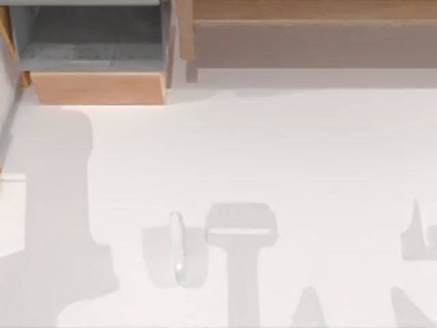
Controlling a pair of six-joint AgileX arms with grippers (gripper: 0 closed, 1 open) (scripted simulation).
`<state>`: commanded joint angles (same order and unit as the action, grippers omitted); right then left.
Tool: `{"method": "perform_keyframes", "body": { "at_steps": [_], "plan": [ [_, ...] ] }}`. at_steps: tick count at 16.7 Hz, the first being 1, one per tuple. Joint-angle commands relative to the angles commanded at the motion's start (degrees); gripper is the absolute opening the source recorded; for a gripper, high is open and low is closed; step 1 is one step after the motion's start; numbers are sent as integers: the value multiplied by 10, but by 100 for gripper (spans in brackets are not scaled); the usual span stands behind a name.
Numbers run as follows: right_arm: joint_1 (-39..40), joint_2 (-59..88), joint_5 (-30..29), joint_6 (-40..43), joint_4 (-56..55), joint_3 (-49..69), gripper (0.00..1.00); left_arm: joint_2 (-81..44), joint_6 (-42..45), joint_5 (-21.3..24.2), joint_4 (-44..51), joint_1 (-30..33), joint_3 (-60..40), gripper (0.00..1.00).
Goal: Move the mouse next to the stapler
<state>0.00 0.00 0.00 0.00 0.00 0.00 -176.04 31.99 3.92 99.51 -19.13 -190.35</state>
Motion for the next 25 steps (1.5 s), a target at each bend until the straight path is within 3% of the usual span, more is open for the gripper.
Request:
{"method": "perform_keyframes", "body": {
  "at_steps": [3,16,25],
  "plan": [
    [0,0,0,0,0,0,100,0,0,0,0,0,0,100],
    [0,0,0,0,0,0,100,0,0,0,0,0,0,2],
    [0,0,0,0,0,0,100,0,1,0,0,-2,0,0]
  ]
}}
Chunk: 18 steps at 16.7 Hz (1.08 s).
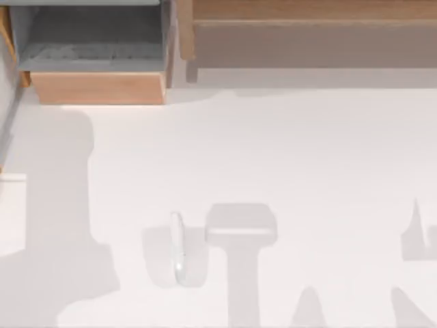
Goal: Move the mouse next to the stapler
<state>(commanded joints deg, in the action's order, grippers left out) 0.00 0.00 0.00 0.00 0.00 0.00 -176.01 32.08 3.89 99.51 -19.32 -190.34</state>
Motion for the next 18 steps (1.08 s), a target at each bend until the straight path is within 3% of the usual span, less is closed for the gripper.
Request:
{"method": "perform_keyframes", "body": {
  "at_steps": [6,12,18],
  "plan": [
    [0,0,0,0,0,0,100,49,-57,21,25,-10,26,0],
    [0,0,0,0,0,0,100,156,-215,79,43,-12,100,0],
    [0,0,0,0,0,0,100,256,-377,128,29,40,194,0]
  ]
}}
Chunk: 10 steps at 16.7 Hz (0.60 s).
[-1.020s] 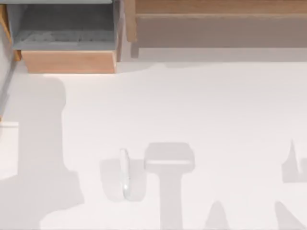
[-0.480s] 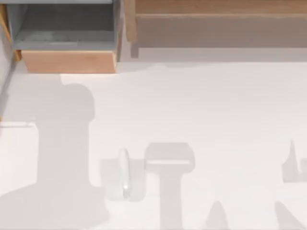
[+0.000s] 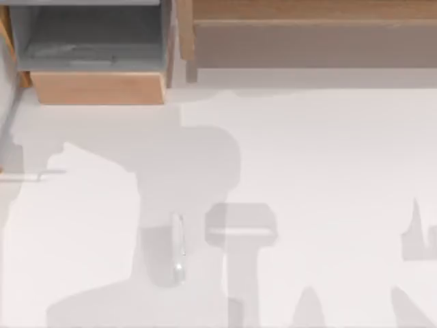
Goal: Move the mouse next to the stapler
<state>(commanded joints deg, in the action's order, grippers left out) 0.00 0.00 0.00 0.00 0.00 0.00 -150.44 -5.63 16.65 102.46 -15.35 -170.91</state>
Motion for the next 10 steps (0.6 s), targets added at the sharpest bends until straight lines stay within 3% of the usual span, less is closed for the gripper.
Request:
{"method": "perform_keyframes", "body": {
  "at_steps": [10],
  "plan": [
    [0,0,0,0,0,0,100,105,-193,10,-58,132,184,0]
  ]
}}
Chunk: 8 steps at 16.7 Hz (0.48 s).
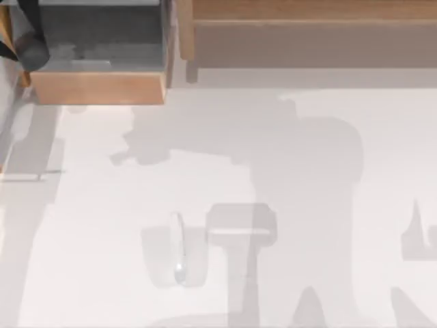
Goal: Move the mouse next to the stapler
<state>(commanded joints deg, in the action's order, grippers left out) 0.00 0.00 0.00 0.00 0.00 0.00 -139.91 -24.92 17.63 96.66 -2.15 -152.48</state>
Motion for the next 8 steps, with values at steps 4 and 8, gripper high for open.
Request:
{"method": "perform_keyframes", "body": {
  "at_steps": [4,8],
  "plan": [
    [0,0,0,0,0,0,100,46,-61,-12,-47,64,86,0],
    [0,0,0,0,0,0,100,91,-120,-41,-114,162,203,0]
  ]
}}
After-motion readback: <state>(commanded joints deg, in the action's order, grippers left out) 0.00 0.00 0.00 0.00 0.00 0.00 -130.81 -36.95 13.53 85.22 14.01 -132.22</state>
